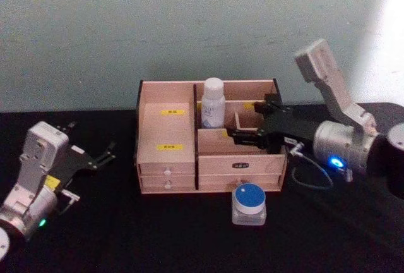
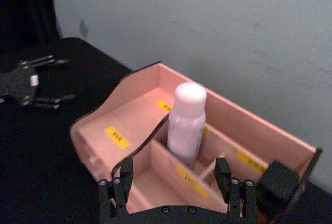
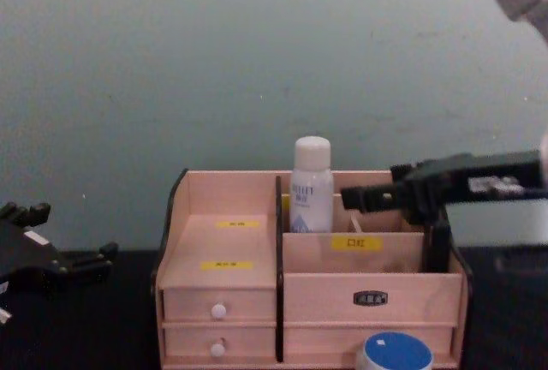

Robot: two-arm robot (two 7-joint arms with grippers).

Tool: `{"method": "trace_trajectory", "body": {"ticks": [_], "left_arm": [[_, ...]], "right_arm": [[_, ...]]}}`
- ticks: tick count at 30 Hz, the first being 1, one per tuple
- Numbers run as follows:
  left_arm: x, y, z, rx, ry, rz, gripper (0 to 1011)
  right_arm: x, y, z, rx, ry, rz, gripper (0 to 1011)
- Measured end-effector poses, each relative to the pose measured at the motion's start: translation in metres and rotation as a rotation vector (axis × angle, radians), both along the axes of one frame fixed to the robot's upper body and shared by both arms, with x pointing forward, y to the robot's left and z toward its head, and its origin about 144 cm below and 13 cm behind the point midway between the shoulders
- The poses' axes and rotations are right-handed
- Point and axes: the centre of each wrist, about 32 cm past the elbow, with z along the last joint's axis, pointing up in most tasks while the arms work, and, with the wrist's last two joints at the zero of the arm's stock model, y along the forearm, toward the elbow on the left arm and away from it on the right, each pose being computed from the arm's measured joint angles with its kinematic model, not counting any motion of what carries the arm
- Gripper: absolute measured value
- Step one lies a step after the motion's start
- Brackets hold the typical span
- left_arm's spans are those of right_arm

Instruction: Pick up the facial cleanser and watermelon frost from the table and place them into the tiered storage box.

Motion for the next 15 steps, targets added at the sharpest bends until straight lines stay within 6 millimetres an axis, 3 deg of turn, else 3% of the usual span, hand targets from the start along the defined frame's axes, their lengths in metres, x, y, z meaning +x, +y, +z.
{"method": "trace_trajectory", "body": {"ticks": [8,15], "left_arm": [[0.000,0.000,0.000,0.000,0.000,0.000,1001],[0.000,0.000,0.000,0.000,0.000,0.000,1001]], "right_arm": [[-0.039,-0.023,-0.010,-0.005,0.039,0.029,1002],[-0.056,-0.033,-0.019,-0.022,0.073,0.044,1002]]}}
